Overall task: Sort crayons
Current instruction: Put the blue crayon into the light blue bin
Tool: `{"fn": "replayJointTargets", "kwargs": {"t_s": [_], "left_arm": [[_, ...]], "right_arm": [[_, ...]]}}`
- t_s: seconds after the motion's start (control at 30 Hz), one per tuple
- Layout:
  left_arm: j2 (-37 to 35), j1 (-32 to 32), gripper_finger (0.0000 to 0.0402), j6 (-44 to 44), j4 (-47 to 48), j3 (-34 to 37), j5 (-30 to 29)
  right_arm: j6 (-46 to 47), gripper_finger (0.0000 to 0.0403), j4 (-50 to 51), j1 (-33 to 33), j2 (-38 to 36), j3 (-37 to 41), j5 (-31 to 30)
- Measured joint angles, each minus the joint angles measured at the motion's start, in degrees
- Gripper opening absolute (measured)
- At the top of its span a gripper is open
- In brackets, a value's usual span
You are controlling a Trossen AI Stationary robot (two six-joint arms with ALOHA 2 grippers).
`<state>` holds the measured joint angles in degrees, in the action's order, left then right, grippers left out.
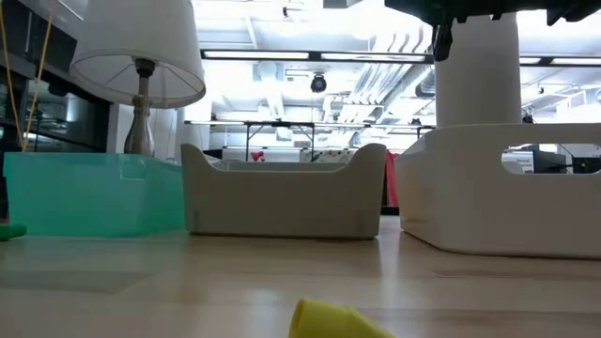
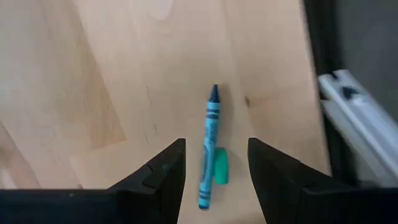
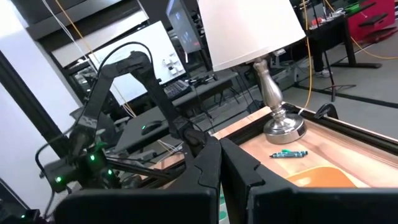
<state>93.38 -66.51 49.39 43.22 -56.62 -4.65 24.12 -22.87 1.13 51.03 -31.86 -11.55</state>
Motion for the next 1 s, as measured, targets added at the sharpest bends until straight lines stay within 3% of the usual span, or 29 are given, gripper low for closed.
{"fn": "replayJointTargets", "kwargs": {"t_s": [0.77,0.9,1.0], "left_arm": [[9.71,0.48,0.0157,3.68,-1.85,-0.22,0.63],[9.84,0.93,0.0123,3.93,-1.85,-0.2,1.67],[9.8,1.64,0.006,4.1,-1.67,-0.17,2.98]], "right_arm": [[1.99,0.0,3.08,0.0,0.02,-0.04,-0.74],[1.99,0.0,3.02,0.0,0.02,-0.04,-0.92],[1.99,0.0,3.02,0.0,0.02,-0.04,-0.92]]}}
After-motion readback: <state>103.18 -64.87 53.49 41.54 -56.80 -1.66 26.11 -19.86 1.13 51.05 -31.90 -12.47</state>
